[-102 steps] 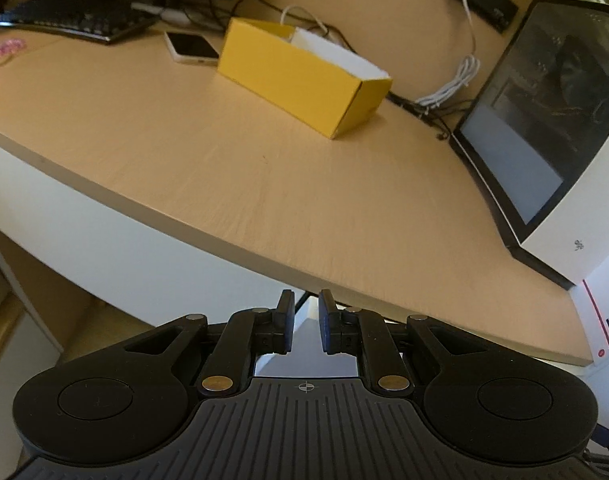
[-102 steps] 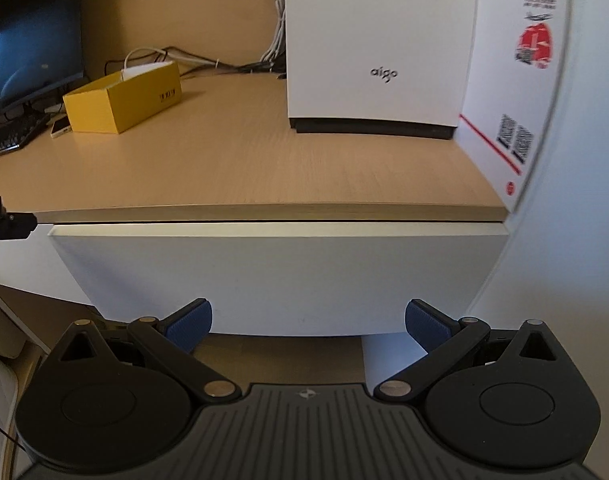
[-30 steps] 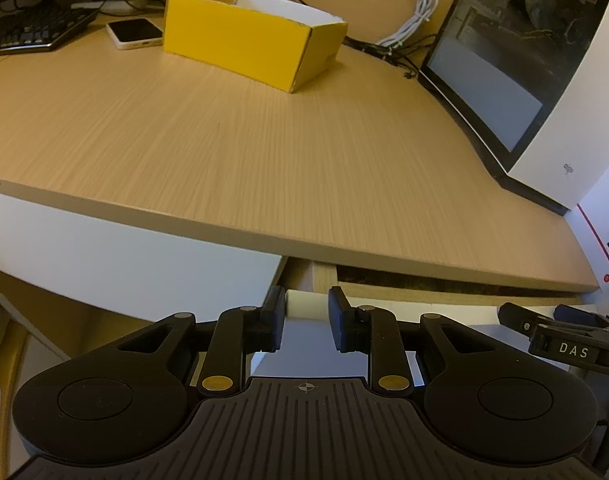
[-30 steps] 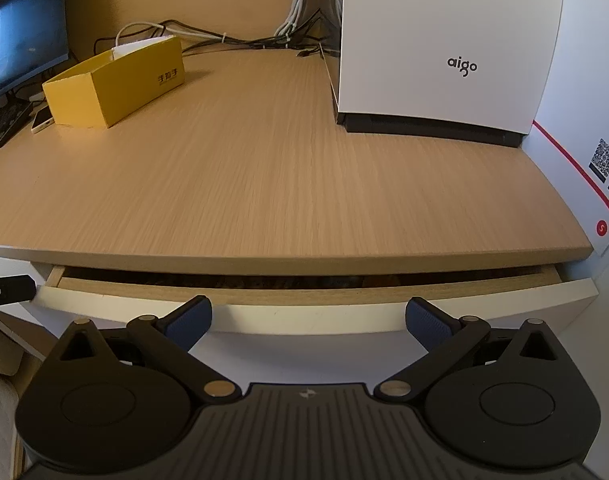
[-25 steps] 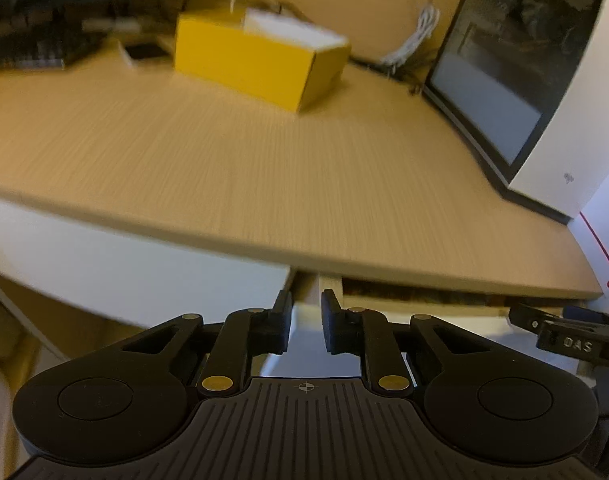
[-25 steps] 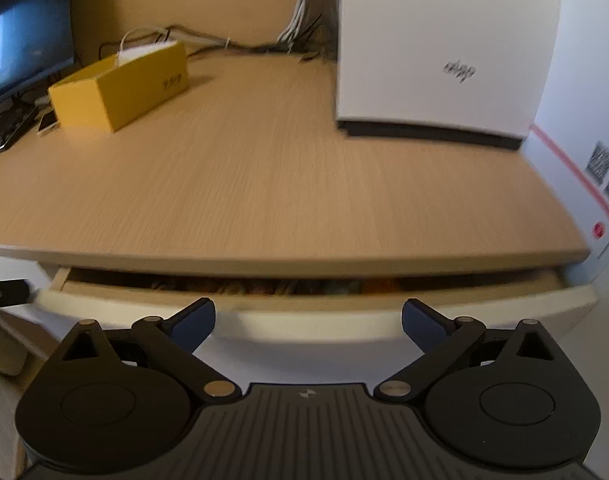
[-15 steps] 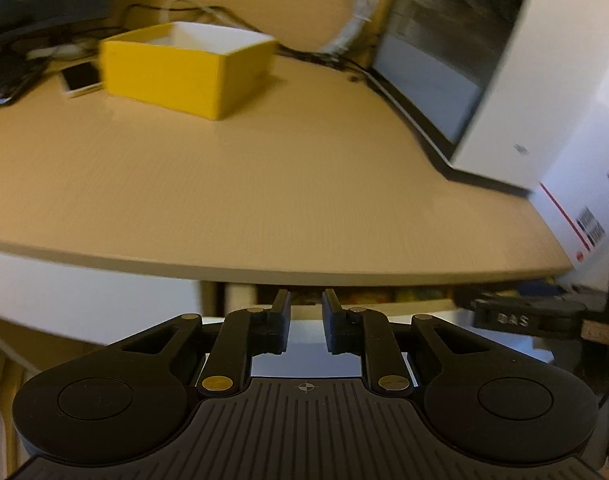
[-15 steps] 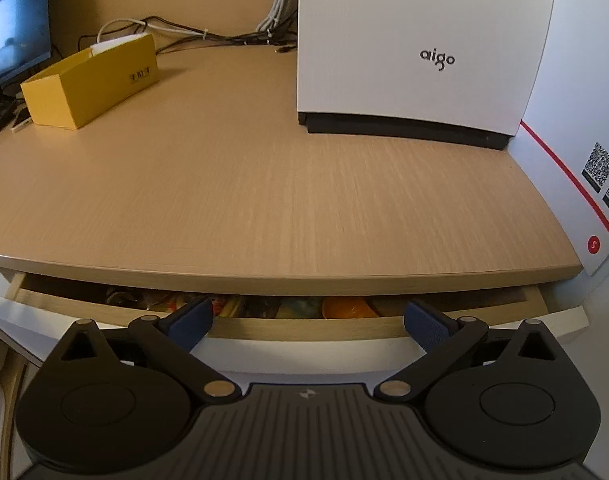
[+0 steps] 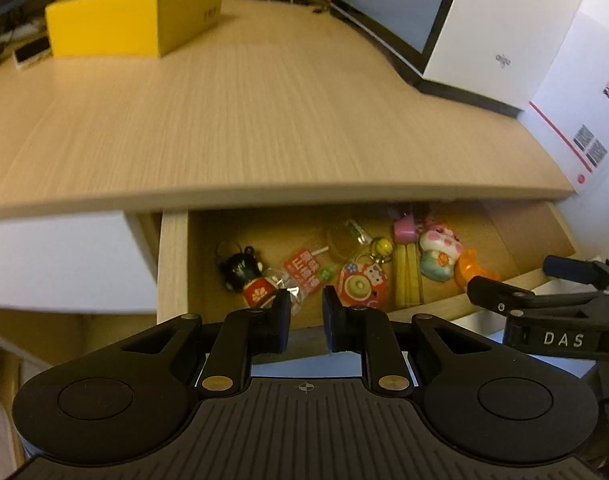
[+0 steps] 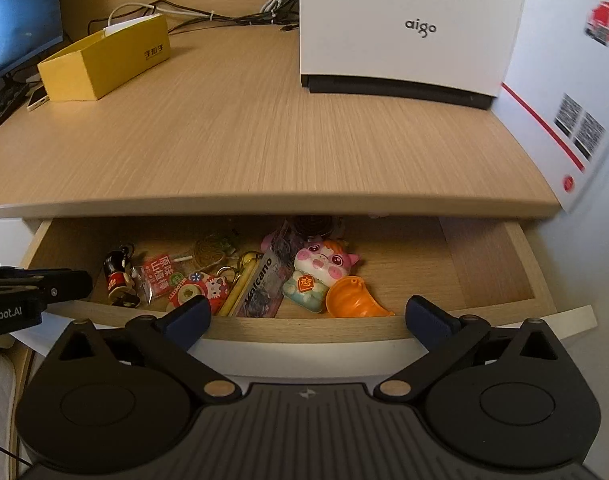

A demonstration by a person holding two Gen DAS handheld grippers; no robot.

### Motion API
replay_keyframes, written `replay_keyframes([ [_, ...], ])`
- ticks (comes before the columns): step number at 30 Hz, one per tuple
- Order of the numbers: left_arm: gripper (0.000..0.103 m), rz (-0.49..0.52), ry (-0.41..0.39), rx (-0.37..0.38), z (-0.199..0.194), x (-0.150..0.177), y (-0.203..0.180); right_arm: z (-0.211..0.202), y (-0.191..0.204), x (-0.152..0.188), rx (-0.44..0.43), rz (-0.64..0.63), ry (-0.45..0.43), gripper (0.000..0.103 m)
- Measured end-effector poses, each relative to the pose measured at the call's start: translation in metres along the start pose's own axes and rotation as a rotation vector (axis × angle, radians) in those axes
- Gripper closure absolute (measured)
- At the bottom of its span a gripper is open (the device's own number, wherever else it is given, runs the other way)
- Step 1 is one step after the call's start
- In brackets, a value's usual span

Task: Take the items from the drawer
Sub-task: 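Move both grippers down into the open drawer toward the toys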

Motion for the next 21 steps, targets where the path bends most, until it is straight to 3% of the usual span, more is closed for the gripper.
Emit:
replay_keyframes([
  [5, 0.084, 0.036, -0.002, -0.024, -0.027, 0.024, -0.006, -0.027, 0.004, 0.021, 0.016, 0.006, -0.012, 0.000],
  [8, 0.084, 0.050, 0.006, 0.000, -0.042, 0.038, -0.008, -0.045, 0.007, 0.036, 0.025, 0.011, -0.026, 0.000],
  [16, 0.084, 0.076, 0.050, 0.035, -0.067, 0.064, -0.010, -0.087, 0.016, 0.063, -0.064, 0.008, 0.020, 0.000],
  [21, 0.085, 0.097, 0.070, 0.042, -0.074, 0.072, -0.013, -0.109, 0.006, 0.062, -0.075, 0.041, 0.036, 0.011],
])
Point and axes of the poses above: each gripper's, at about its wrist camera, not at the fingertips, and z roughly the way its jaws point, y to its left, x to its underside, the point moved 4 cm from there along z, roughly the way its jaws point, and after that the axes turned 12 degrees about -y, right-handed, at the moved point
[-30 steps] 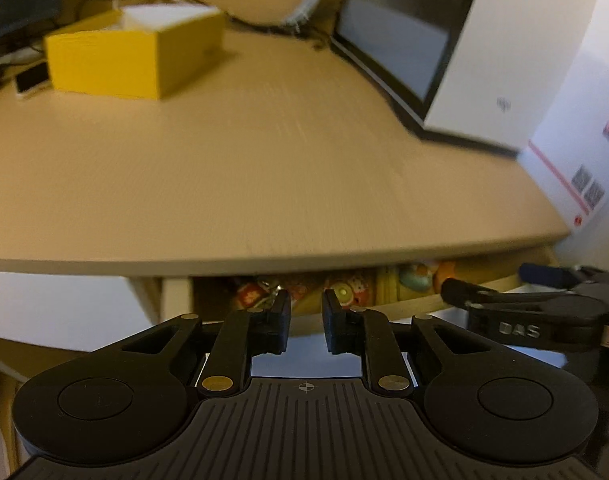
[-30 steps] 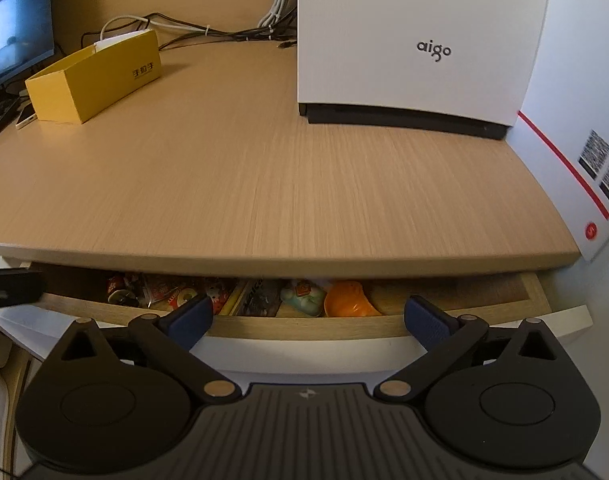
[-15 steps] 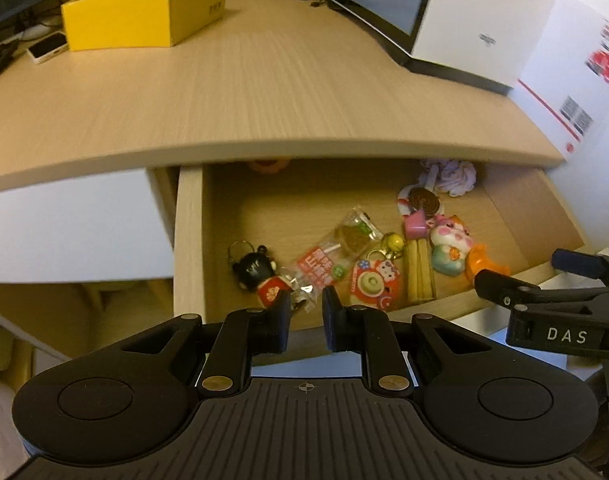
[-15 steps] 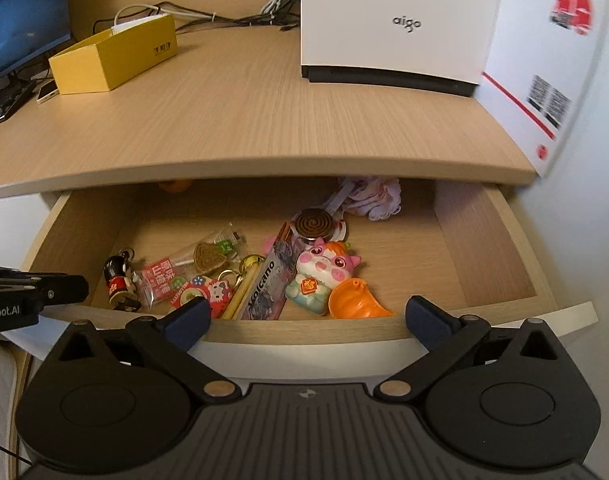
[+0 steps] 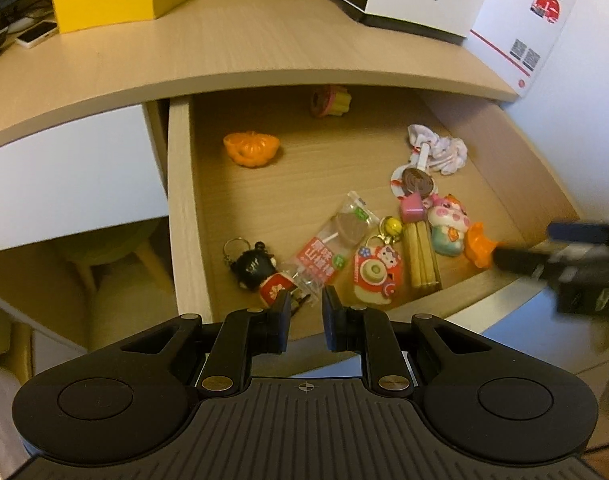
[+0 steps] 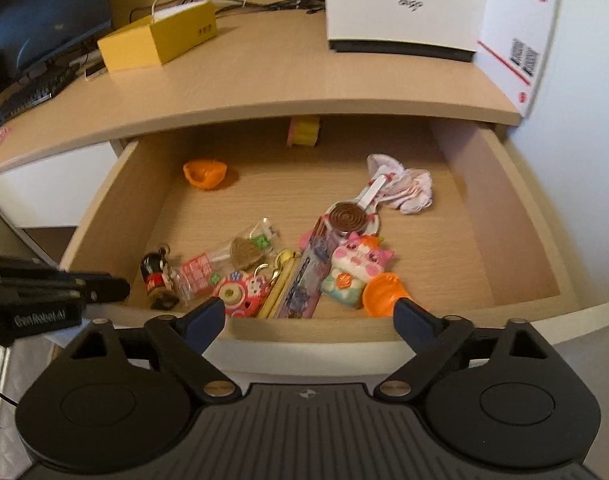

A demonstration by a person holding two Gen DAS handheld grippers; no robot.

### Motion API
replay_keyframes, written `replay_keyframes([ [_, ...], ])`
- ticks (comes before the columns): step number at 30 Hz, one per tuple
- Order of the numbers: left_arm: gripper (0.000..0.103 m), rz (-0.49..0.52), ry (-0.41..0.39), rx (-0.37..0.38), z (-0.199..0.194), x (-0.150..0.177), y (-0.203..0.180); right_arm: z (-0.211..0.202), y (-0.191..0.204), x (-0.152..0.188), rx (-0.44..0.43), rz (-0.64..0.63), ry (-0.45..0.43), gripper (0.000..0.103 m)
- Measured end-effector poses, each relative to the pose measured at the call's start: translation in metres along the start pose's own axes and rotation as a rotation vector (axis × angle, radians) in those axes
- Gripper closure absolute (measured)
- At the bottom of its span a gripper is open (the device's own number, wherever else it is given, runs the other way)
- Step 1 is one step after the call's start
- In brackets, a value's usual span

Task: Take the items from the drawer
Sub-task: 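Move both grippers down into the open drawer toward the toys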

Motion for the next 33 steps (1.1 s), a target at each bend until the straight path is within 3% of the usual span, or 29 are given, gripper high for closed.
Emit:
replay_keyframes([
  [6, 0.089, 0.048, 0.073, 0.008, -0.003, 0.002, -0.009, -0.019, -0.015, -0.028, 0.021, -0.048, -0.086, 0.011],
  [9, 0.088, 0.005, 0.116, 0.069, -0.001, -0.013, -0.011, -0.016, -0.024, -0.034, 0.016, -0.034, -0.091, 0.011],
  [11, 0.086, -0.016, 0.007, 0.068, 0.000, -0.037, -0.014, -0.015, -0.030, -0.036, 0.005, -0.018, -0.104, 0.011],
  [13, 0.086, -0.017, -0.084, -0.006, 0.008, -0.061, -0.012, -0.013, -0.036, -0.035, 0.004, -0.029, -0.129, 0.011],
  [15, 0.086, -0.061, -0.075, -0.049, 0.026, -0.076, -0.009, -0.009, -0.043, -0.037, 0.019, -0.040, -0.120, 0.011],
  [19, 0.086, -0.056, -0.087, -0.142, 0.057, -0.089, 0.001, -0.006, -0.053, -0.044, 0.004, -0.041, -0.143, 0.011],
  [23, 0.086, -0.127, -0.077, -0.098, 0.078, -0.093, 0.002, 0.012, -0.062, -0.055, 0.021, -0.010, -0.158, 0.011],
  [27, 0.086, -0.167, -0.116, -0.063, 0.063, -0.089, 0.004, 0.042, -0.051, -0.074, -0.009, -0.014, -0.164, 0.011],
  [33, 0.086, -0.240, -0.206, -0.041, 0.034, -0.058, 0.015, 0.119, -0.013, -0.080, -0.082, -0.159, -0.009, 0.018],
])
Point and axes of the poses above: each gripper's, at about its wrist camera, not at the fingertips, and z roughly the way its jaws point, y to its left, x to its underside, the point moved 4 cm from there along z, roughly the way its jaws point, and after that the axes turned 12 degrees about -y, right-handed, at the moved point
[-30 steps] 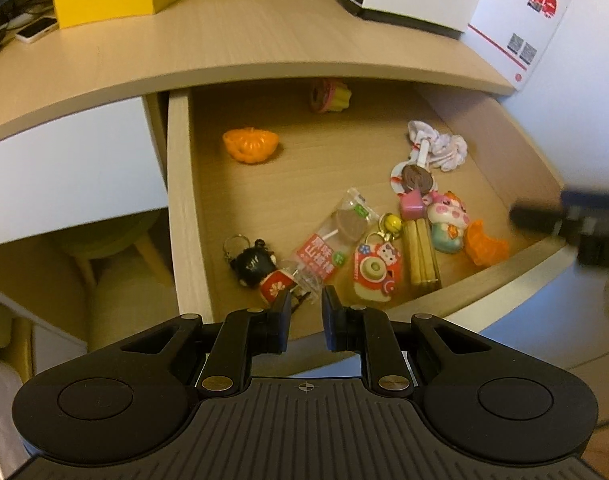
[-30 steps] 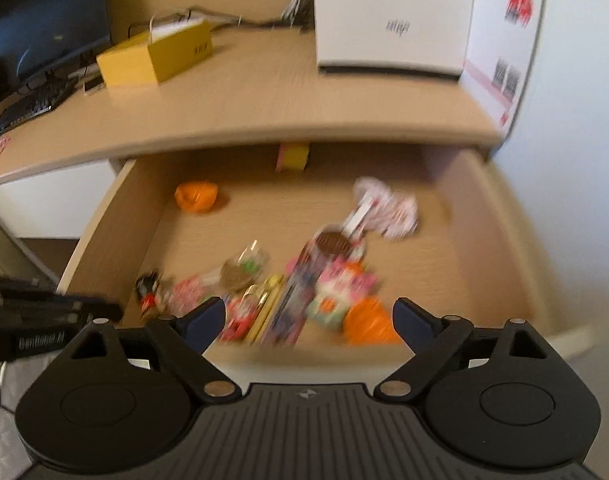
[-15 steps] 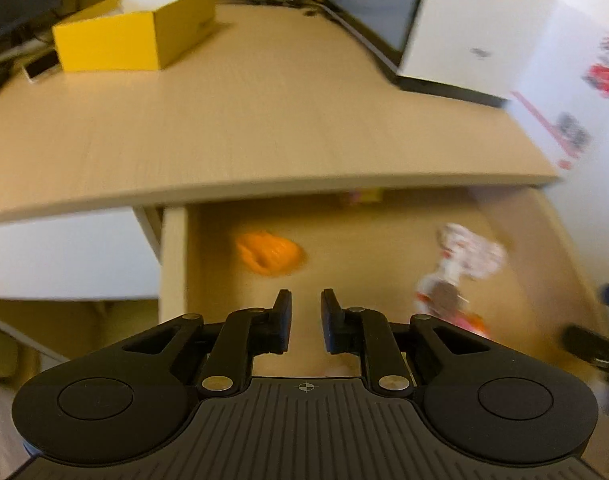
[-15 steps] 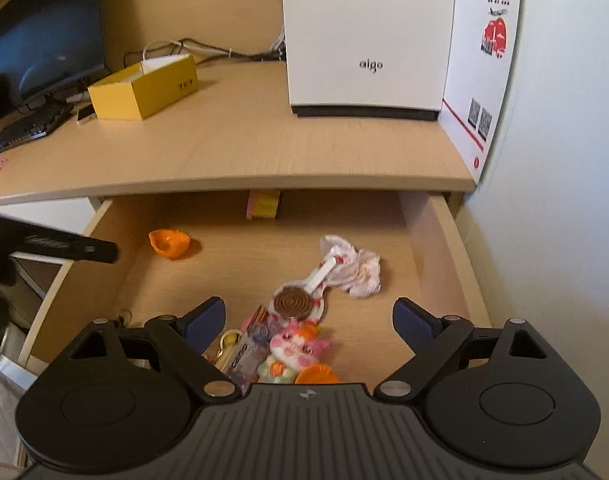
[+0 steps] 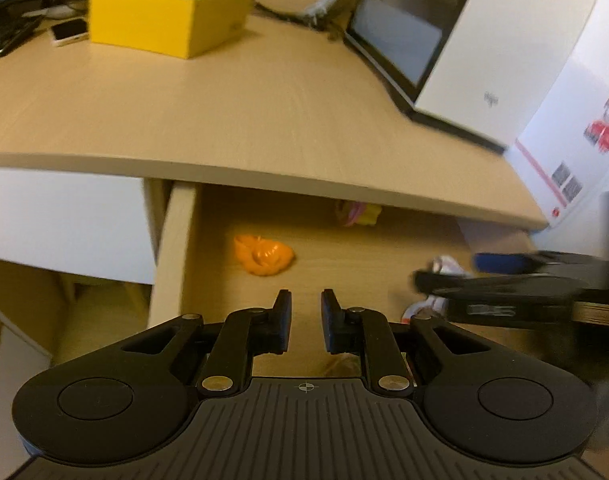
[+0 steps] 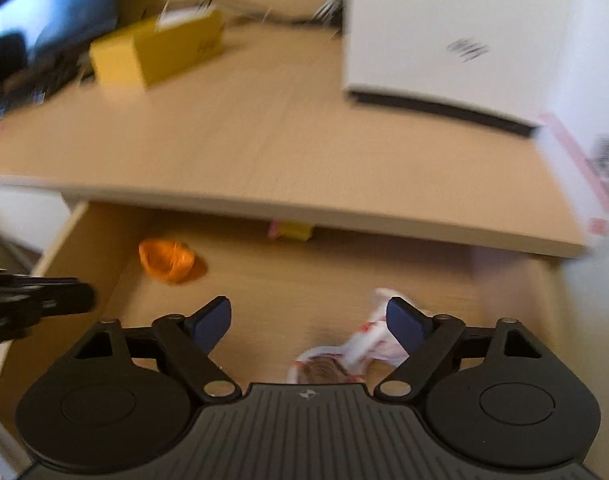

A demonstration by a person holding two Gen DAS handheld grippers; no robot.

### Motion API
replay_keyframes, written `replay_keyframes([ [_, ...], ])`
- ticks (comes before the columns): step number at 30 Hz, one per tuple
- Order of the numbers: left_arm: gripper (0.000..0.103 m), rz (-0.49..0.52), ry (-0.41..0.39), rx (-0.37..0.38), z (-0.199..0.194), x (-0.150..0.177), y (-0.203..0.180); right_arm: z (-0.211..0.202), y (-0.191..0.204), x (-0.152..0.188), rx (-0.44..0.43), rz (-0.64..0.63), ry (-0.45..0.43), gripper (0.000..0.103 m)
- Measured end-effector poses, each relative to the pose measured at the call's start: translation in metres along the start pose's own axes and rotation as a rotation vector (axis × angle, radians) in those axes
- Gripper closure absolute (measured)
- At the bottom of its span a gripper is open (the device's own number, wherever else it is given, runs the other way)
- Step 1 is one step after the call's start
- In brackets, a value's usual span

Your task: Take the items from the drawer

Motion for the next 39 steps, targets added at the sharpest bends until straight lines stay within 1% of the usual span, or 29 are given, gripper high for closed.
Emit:
replay_keyframes([
  [2, 0.086, -0.034, -0.063, 0.004, -0.009, 0.006, 0.009, 0.022, 0.010, 0.004, 0.004, -0.092, 0.022, 0.018],
  [3, 0.086, -0.058, -0.097, 0.002, -0.011, 0.010, 0.015, 0.033, 0.015, 0.006, 0.003, -0.144, 0.023, 0.018],
  [5, 0.086, -0.110, -0.141, 0.003, -0.011, 0.018, 0.026, 0.049, 0.023, 0.009, 0.012, -0.214, 0.012, 0.019],
  [6, 0.086, -0.151, -0.143, 0.003, -0.010, 0.022, 0.032, 0.055, 0.025, 0.010, 0.033, -0.241, -0.009, 0.019],
  [7, 0.086, -0.220, -0.138, 0.020, -0.009, 0.025, 0.040, 0.059, 0.027, 0.010, 0.060, -0.253, -0.048, 0.019],
  [8, 0.086, -0.262, -0.157, 0.038, -0.010, 0.025, 0.045, 0.061, 0.027, 0.009, 0.079, -0.249, -0.078, 0.019],
  [10, 0.086, -0.334, -0.201, 0.050, -0.015, 0.026, 0.055, 0.066, 0.030, 0.005, 0.103, -0.193, -0.135, 0.017],
  [11, 0.086, -0.358, -0.204, 0.067, -0.015, 0.028, 0.058, 0.069, 0.033, 0.004, 0.109, -0.149, -0.145, 0.016],
  [12, 0.089, -0.377, -0.202, 0.083, -0.014, 0.030, 0.059, 0.073, 0.036, 0.005, 0.119, -0.108, -0.161, 0.016],
  [13, 0.090, -0.386, -0.207, 0.098, -0.013, 0.031, 0.059, 0.078, 0.042, 0.006, 0.103, -0.087, -0.169, 0.018],
  [14, 0.090, -0.388, -0.210, 0.109, -0.013, 0.032, 0.059, 0.082, 0.047, 0.008, 0.096, -0.084, -0.171, 0.023],
  [15, 0.090, -0.388, -0.209, 0.120, -0.013, 0.032, 0.058, 0.085, 0.052, 0.008, 0.107, -0.080, -0.183, 0.027],
  [17, 0.090, -0.391, -0.212, 0.144, -0.013, 0.033, 0.057, 0.085, 0.057, 0.001, 0.109, -0.043, -0.238, 0.027],
  [19, 0.090, -0.390, -0.214, 0.148, -0.013, 0.034, 0.054, 0.090, 0.056, -0.002, 0.121, 0.024, -0.238, 0.027],
  [22, 0.090, -0.379, -0.211, 0.146, -0.007, 0.034, 0.049, 0.099, 0.053, 0.002, 0.156, 0.108, -0.222, 0.028],
  [25, 0.090, -0.406, -0.168, 0.182, -0.002, 0.038, 0.046, 0.100, 0.045, 0.005, 0.207, 0.089, -0.285, 0.030],
  [26, 0.090, -0.408, -0.162, 0.183, -0.001, 0.039, 0.045, 0.103, 0.042, 0.005, 0.199, 0.103, -0.278, 0.038],
  [27, 0.090, -0.407, -0.171, 0.176, -0.002, 0.039, 0.044, 0.106, 0.038, 0.006, 0.176, 0.123, -0.263, 0.056],
  [28, 0.090, -0.409, -0.177, 0.169, -0.002, 0.039, 0.044, 0.108, 0.034, 0.007, 0.152, 0.142, -0.244, 0.067],
  [29, 0.090, -0.416, -0.185, 0.163, -0.003, 0.039, 0.045, 0.109, 0.030, 0.009, 0.123, 0.167, -0.219, 0.083],
  [30, 0.090, -0.425, -0.191, 0.155, -0.004, 0.039, 0.046, 0.109, 0.026, 0.010, 0.100, 0.195, -0.190, 0.093],
  [32, 0.090, -0.413, -0.189, 0.134, -0.004, 0.039, 0.046, 0.098, 0.020, 0.007, 0.088, 0.254, -0.143, 0.097],
  [34, 0.090, -0.400, -0.176, 0.111, -0.003, 0.038, 0.044, 0.078, 0.015, 0.004, 0.063, 0.308, -0.091, 0.098],
  [36, 0.091, -0.402, -0.172, 0.105, -0.002, 0.037, 0.045, 0.059, 0.012, 0.002, 0.036, 0.346, -0.032, 0.098],
  [38, 0.092, -0.406, -0.169, 0.098, -0.002, 0.037, 0.046, 0.048, 0.012, 0.003, 0.013, 0.330, 0.024, 0.097],
  [39, 0.092, -0.397, -0.161, 0.084, 0.000, 0.036, 0.045, 0.042, 0.016, 0.004, -0.019, 0.287, 0.030, 0.096],
])
Point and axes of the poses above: each gripper's, at about its wrist camera, not at the fingertips, and z roughly the way its jaws point, y to its left, x to its underside, the point moved 4 cm from there along z, roughly the way its jaws point, and after that the axes turned 12 degrees about -y, right-handed, at the moved point
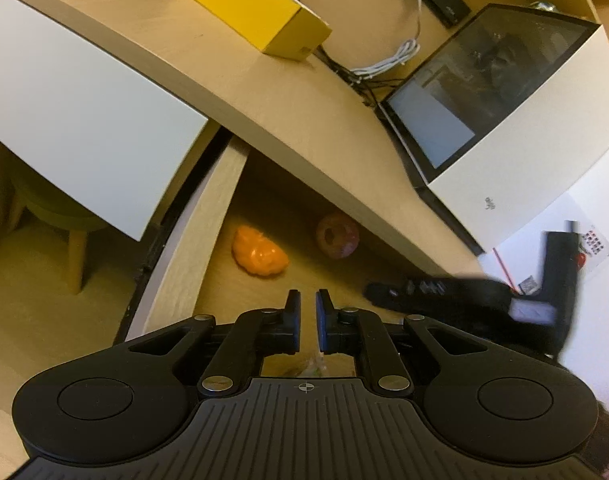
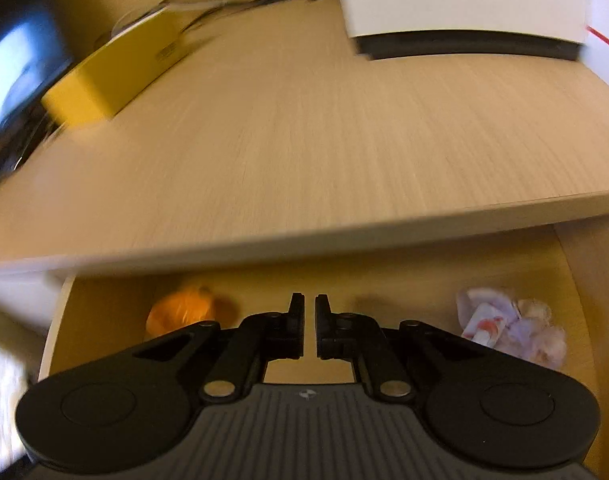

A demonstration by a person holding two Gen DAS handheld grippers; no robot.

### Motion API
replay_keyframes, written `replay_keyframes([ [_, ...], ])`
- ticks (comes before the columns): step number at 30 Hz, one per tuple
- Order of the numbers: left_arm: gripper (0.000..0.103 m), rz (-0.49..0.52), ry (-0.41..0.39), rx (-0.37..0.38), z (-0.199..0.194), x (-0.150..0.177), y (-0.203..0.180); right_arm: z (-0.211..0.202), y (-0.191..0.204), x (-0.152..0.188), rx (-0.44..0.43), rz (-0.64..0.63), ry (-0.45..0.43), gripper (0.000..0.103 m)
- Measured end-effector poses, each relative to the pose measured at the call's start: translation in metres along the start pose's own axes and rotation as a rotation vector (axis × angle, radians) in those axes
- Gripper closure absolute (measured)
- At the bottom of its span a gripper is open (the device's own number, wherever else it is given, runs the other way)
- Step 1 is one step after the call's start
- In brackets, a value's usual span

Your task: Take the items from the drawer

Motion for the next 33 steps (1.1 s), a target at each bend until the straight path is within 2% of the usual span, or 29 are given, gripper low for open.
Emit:
replay_keyframes([
  [1, 0.092, 0.015, 0.007, -0.014, 0.001, 0.000, -0.001, -0.007, 0.006, 0.002, -0.009, -0.085, -0.001, 0.095],
  [2, 0.093, 0.041, 0.017, -0.029, 0.003, 0.001, -0.004, -0.012, 0.012, 0.002, -0.017, -0.181, -0.011, 0.086],
  [3, 0.093, 0.056, 0.027, -0.036, 0.004, 0.001, -0.005, -0.021, 0.022, 0.006, -0.052, -0.332, -0.037, 0.065],
  [4, 0.093, 0.067, 0.039, -0.039, 0.005, 0.001, -0.006, -0.027, 0.029, 0.009, -0.081, -0.454, -0.081, 0.055],
  [5, 0.093, 0.074, 0.051, -0.038, 0.006, 0.002, -0.006, -0.029, 0.035, 0.012, -0.089, -0.550, -0.128, 0.040],
  [6, 0.093, 0.074, 0.058, -0.033, 0.006, 0.002, -0.006, -0.026, 0.038, 0.016, -0.096, -0.613, -0.154, 0.039],
  [9, 0.093, 0.055, 0.052, -0.002, 0.003, 0.003, -0.003, -0.002, 0.034, 0.022, -0.154, -0.492, -0.086, 0.039],
  [11, 0.093, 0.035, 0.056, 0.045, 0.002, 0.003, -0.003, 0.022, 0.034, 0.022, -0.092, -0.483, -0.085, 0.039],
  [13, 0.093, 0.022, 0.068, 0.066, 0.003, 0.003, -0.002, 0.033, 0.038, 0.023, -0.029, -0.524, -0.149, 0.036],
  [15, 0.093, 0.003, 0.046, 0.072, 0.000, 0.002, 0.000, 0.042, 0.044, 0.023, 0.006, -0.534, -0.189, 0.031],
  [18, 0.093, -0.036, 0.015, 0.088, -0.003, 0.001, 0.004, 0.052, 0.045, 0.021, 0.036, -0.460, -0.208, 0.031],
  [23, 0.092, -0.038, 0.018, 0.099, -0.003, 0.001, 0.003, 0.062, 0.048, 0.015, 0.175, -0.381, -0.283, 0.028],
  [26, 0.093, -0.039, 0.031, 0.101, -0.001, 0.002, 0.003, 0.067, 0.045, 0.016, 0.202, -0.366, -0.323, 0.024],
  [29, 0.093, -0.034, 0.054, 0.115, 0.000, 0.003, 0.001, 0.077, 0.048, 0.015, 0.205, -0.364, -0.302, 0.024],
  [33, 0.093, -0.043, 0.061, 0.129, 0.000, 0.004, 0.002, 0.082, 0.041, 0.008, 0.207, -0.263, -0.340, 0.025],
])
Point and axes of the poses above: each gripper's, at about its wrist camera, not at the fingertips, and z roughly the way its jaws point, y to its left, x to its underside, the point moved 4 cm from there along z, roughly the way its jaws point, and after that the axes turned 12 degrees about -y, right-handed, at the moved point
